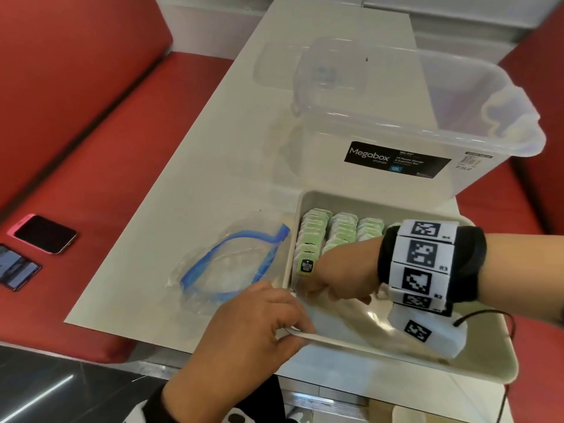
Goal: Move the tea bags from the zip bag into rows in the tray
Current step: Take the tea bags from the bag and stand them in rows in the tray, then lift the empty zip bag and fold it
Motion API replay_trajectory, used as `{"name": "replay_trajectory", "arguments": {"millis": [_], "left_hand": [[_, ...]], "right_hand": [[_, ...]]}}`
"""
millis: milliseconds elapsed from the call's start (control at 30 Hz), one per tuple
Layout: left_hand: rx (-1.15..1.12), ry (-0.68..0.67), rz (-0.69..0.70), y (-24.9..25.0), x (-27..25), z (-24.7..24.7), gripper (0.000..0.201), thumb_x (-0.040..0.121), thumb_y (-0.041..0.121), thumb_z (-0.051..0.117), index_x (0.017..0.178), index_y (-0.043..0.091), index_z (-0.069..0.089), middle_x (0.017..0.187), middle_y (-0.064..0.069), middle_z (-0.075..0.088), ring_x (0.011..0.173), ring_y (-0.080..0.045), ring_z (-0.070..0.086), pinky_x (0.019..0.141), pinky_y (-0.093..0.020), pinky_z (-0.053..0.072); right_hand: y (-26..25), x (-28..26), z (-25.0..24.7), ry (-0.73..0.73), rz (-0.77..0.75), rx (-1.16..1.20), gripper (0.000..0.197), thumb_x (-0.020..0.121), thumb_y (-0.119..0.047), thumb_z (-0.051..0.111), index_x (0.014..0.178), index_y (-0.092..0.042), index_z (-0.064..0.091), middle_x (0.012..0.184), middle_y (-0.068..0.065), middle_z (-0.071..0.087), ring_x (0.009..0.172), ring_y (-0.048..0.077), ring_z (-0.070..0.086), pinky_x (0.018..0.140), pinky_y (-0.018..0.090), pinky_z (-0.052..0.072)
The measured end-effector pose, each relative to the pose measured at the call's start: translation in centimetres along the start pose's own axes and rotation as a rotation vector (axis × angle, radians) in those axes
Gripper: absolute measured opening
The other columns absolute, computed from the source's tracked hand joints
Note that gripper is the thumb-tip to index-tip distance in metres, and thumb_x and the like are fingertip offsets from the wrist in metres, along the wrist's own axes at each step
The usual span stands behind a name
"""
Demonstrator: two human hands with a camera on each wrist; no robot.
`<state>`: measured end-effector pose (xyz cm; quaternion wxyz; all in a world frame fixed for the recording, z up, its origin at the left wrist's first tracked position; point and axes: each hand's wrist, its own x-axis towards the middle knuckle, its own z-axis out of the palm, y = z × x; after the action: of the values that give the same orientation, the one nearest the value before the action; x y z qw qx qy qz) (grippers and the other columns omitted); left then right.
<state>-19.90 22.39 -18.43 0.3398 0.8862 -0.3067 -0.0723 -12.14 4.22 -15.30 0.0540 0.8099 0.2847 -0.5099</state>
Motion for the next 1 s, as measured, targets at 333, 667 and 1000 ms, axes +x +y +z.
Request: {"name": "replay_trajectory", "arguments": {"millis": [333,667,1000], "left_hand": [[-0.060,-0.069,-0.064,0.4,0.2,-0.6,0.046,0.060,0.070,0.052,0.101,0.050,0.060,0.111,0.039,0.050,0.096,0.013,0.048,0.070,-0.005,0.040],[0.340,0.215,-0.152,-3.0,1.5,-5.4,0.061,0.072,0.037,0.072,0.129,0.027,0.052,0.131,0.009,0.053,0.118,-0.016,0.047,0.098,-0.036,0.043],[-0.232,0.417,-0.418,-6.2,4.9,-12.7,0.022,0.097,0.014,0.047,0.110,0.022,0.064,0.104,-0.003,0.066,0.069,-0.001,0.068,0.055,-0.020,0.055]], "right_hand": [[0.9,0.9,-0.6,0.049,-0.037,0.175,0.064,0.084,0.005,0.042,0.141,-0.022,0.041,0.135,-0.005,0.054,0.102,0.031,0.065,0.085,0.044,0.055],[1.7,-1.6,-0.4,0.137,-0.030,0.325,0.047,0.087,-0.004,0.059,0.128,-0.026,0.056,0.122,-0.006,0.064,0.035,-0.001,0.049,0.049,0.016,0.046],[0.5,-7.6,-0.7,0.568,-0.004,0.510,0.024,0.089,-0.025,0.063,0.112,-0.031,0.063,0.105,-0.011,0.069,0.053,0.007,0.060,0.055,0.013,0.048]]}}
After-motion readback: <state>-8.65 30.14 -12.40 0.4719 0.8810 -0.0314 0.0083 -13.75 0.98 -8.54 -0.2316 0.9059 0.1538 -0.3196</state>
